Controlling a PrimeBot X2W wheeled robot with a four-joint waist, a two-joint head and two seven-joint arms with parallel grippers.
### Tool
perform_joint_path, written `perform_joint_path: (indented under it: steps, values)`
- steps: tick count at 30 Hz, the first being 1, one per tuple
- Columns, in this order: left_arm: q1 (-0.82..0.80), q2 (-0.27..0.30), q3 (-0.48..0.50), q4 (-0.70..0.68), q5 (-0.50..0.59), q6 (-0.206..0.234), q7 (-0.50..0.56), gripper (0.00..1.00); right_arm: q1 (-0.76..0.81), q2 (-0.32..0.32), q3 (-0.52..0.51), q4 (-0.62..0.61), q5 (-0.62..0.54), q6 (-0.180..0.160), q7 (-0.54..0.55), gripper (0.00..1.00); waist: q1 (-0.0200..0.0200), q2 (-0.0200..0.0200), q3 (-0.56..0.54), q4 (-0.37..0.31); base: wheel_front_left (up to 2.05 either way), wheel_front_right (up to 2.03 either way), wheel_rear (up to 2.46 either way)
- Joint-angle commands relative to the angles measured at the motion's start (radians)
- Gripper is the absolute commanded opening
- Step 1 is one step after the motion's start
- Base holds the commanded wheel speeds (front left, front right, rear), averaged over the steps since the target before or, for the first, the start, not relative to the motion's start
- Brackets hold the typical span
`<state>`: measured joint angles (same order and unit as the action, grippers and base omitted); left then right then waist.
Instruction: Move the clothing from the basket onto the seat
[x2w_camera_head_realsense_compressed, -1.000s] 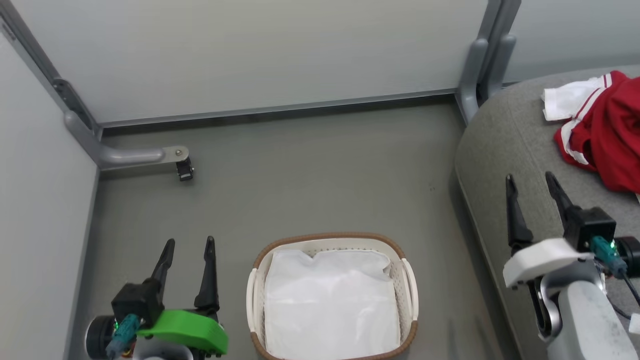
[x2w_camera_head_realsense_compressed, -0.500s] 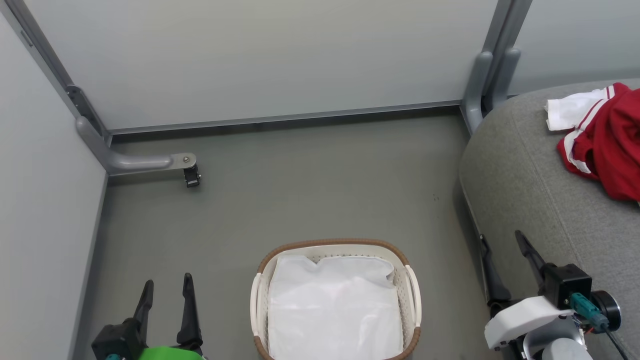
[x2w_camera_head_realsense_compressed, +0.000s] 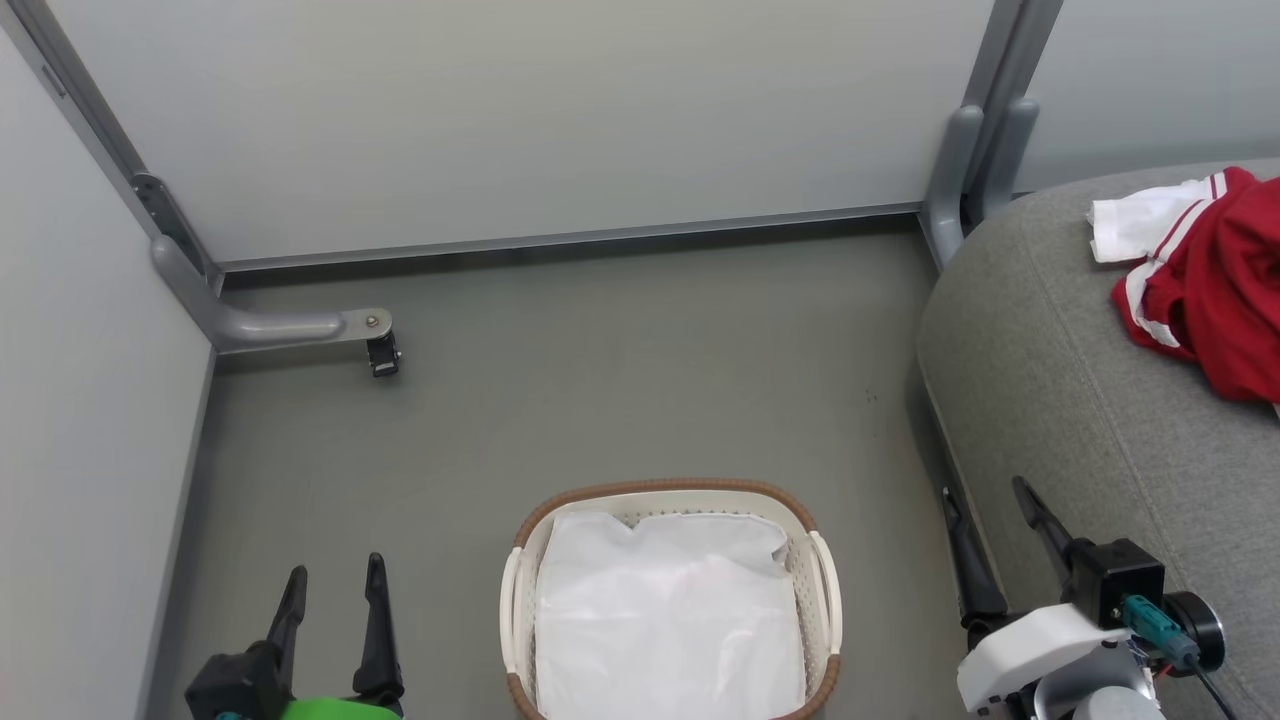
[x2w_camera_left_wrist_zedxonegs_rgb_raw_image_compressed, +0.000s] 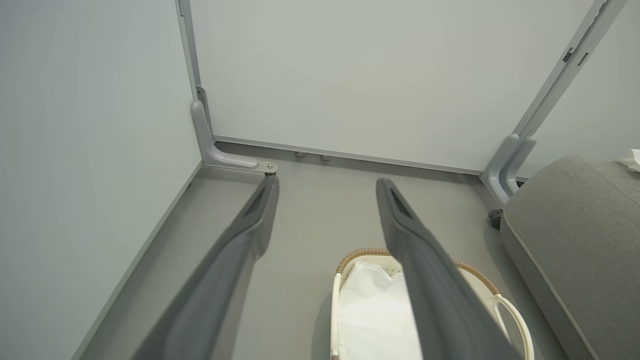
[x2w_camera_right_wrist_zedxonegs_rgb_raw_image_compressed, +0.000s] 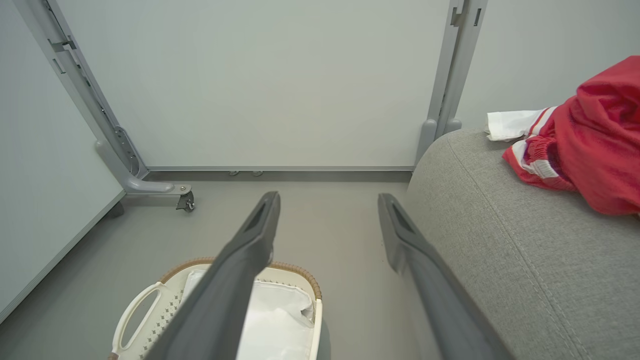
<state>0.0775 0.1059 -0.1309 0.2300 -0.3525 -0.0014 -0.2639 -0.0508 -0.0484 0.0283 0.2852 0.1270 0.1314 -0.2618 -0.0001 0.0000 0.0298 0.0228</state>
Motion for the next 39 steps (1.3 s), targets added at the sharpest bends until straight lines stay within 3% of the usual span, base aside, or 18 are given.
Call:
perform_joint_path:
  steps: [1, 10, 11, 15, 39]
  values:
    - [-0.003, -0.005, 0.006, 0.003, 0.012, -0.008, -0.001, 1.0, -0.003, -0.004, 0.001, 0.003, 0.006, -0.001, -0.005, 1.0, 0.0001, 0.0, 0.001, 0.001, 0.0, 0.0, 0.0]
    - [-0.017, -0.019, 0.026, 0.017, 0.027, -0.031, -0.001, 1.0, -0.013, -0.004, -0.001, 0.001, 0.011, -0.001, -0.005, 1.0, 0.0001, 0.0, 0.008, 0.007, 0.0, 0.0, 0.0]
    - [-0.004, -0.02, 0.024, 0.02, 0.021, -0.026, 0.0, 0.0, -0.002, 0.001, 0.001, 0.004, 0.007, 0.0, 0.0, 0.0, 0.0001, 0.0, 0.007, 0.007, 0.0, 0.0, 0.0]
    - [-0.003, -0.026, 0.026, 0.048, 0.003, -0.027, 0.007, 0.0, 0.007, 0.006, 0.0, 0.03, 0.027, 0.0, 0.008, 0.0, 0.0001, 0.0, 0.007, 0.006, 0.0, 0.0, 0.0]
    - [-0.062, -0.035, 0.092, 0.037, -0.374, -0.058, 0.118, 0.0, -0.015, 0.003, -0.043, 0.005, 0.463, 0.0, 0.118, 0.0, 0.0001, 0.0, 0.001, 0.001, 0.0, 0.0, 0.0]
